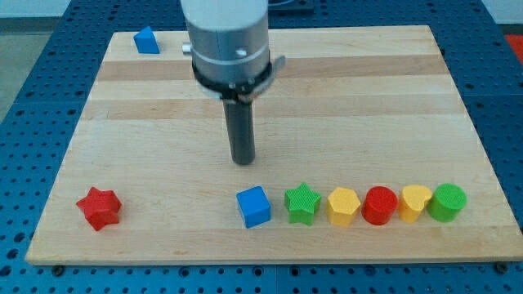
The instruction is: Push the blue triangle to the right of the red star
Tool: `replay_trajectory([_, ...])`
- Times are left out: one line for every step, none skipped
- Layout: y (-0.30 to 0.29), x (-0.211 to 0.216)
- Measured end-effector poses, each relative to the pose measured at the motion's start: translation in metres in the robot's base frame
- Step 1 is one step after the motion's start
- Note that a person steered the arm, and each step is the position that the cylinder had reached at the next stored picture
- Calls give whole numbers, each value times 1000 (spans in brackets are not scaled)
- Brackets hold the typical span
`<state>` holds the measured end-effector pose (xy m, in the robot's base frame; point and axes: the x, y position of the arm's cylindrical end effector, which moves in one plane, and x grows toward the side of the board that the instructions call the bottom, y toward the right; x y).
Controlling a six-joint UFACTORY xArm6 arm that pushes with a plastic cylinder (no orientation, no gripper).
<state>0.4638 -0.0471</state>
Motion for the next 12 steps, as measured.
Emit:
replay_trajectory([-18, -59])
replay_trajectory([-44, -119])
replay_trajectory([-70, -178])
replay_trajectory([-77, -228])
replay_trajectory([-78, -270])
replay_trajectory([-79, -272])
replay_trajectory([-85, -272])
replay_trajectory([-95, -271])
replay_trajectory([-113, -272])
replay_trajectory([-126, -273])
replay_trajectory([-140, -273])
replay_trajectory([-153, -271])
